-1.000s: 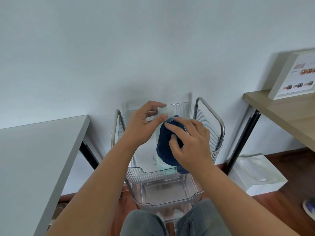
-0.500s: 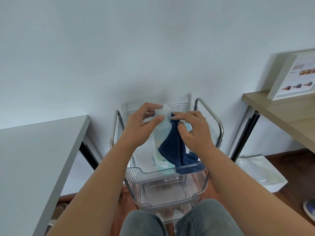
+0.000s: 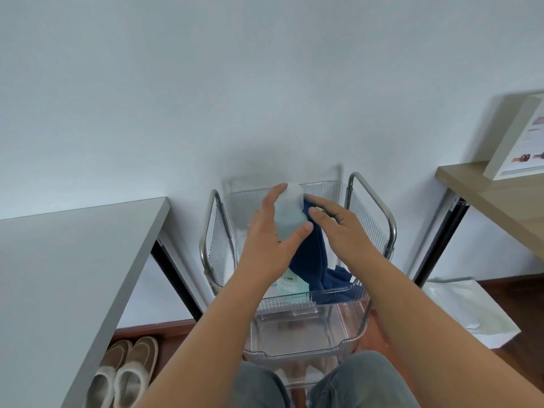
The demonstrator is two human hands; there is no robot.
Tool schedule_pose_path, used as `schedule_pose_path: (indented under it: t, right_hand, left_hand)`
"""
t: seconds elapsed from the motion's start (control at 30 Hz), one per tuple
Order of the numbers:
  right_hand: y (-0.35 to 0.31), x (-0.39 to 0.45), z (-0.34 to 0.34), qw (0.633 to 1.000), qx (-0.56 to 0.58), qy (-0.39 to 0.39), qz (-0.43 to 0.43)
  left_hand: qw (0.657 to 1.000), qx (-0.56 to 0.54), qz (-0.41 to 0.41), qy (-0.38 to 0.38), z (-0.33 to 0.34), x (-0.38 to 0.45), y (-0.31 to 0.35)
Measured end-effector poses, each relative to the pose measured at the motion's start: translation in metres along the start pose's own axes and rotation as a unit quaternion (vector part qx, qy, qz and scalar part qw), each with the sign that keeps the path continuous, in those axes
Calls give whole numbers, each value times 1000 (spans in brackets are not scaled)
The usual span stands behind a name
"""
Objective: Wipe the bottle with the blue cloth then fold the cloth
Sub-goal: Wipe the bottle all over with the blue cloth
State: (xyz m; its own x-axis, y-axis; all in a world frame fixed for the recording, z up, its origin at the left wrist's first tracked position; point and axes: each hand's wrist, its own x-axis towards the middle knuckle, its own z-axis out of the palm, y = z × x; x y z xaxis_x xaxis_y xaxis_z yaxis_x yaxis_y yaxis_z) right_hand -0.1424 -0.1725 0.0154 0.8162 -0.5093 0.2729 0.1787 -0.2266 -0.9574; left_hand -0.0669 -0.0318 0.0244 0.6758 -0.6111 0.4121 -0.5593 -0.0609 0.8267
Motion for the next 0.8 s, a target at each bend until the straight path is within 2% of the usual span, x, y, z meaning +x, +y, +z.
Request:
schedule_pose_path:
  t: [0.2, 0.33, 0.63, 0.73, 0.8]
  right_hand:
    - [2, 4, -7, 998, -65, -7, -22]
    - [0, 12, -9, 989, -145, -24, 1]
    - [-19, 25, -18, 962, -263, -73, 23]
    - [-21, 16, -17, 959, -278, -56, 23]
    - [-20, 11, -10, 967, -253, -31, 30]
  left_hand:
    - [999, 22, 23, 18, -1, 8, -7]
    - [999, 25, 27, 8, -6, 12, -11]
    - [993, -24, 5, -113, -26, 28, -20]
    - [991, 61, 22, -118, -26, 22, -14]
    - [987, 147, 28, -66, -15, 13, -8]
